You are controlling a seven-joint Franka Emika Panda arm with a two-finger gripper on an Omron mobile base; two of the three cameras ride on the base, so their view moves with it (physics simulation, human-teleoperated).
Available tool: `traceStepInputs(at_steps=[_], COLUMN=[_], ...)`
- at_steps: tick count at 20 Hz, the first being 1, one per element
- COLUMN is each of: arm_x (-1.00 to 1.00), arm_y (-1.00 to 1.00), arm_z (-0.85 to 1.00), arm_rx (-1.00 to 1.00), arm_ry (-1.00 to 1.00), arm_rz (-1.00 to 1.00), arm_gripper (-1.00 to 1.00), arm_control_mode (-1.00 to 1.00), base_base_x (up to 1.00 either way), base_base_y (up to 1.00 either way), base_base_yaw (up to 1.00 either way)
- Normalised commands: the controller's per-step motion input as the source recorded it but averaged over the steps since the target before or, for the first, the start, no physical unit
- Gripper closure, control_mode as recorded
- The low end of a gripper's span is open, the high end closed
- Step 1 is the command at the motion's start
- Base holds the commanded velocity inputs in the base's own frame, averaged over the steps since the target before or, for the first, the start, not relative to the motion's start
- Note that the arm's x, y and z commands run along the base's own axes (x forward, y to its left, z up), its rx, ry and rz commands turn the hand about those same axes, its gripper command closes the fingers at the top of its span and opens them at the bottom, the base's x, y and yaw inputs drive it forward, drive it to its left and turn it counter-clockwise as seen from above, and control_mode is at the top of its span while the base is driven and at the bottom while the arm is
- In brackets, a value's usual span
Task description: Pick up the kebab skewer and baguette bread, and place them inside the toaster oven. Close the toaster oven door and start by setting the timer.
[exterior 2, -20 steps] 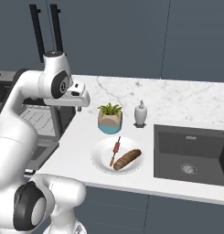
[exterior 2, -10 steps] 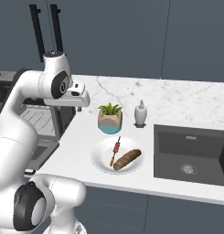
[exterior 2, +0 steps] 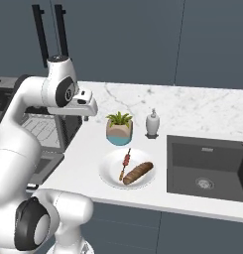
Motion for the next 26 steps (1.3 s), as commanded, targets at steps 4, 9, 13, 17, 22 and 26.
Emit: traceStepInputs(at_steps=[4, 9, 13, 17, 22, 26], arm_x=[0.00, 0.00, 0.00, 0.00, 0.00, 0.00], arm_y=[0.00, 0.00, 0.00, 0.00, 0.00, 0.00], arm_z=[0.00, 0.00, 0.00, 0.00, 0.00, 0.00], arm_rx=[0.00, 0.00, 0.00, 0.00, 0.00, 0.00], arm_ry=[0.00, 0.00, 0.00, 0.00, 0.00, 0.00], arm_rz=[0.00, 0.00, 0.00, 0.00, 0.00, 0.00], arm_gripper=[-1.00, -1.00, -1.00, -1.00, -1.00, -1.00], arm_control_mode=[1.00, 1.00, 1.00, 1.00, -1.00, -1.00], base_base_x=[-0.60, -0.40, -0.24, -0.08, -0.01, 0.00], base_base_y=[0.07, 0.11, 0.06, 0.00, 0.00, 0.00], base_base_yaw=[0.00, 0.00, 0.00, 0.00, 0.00, 0.00])
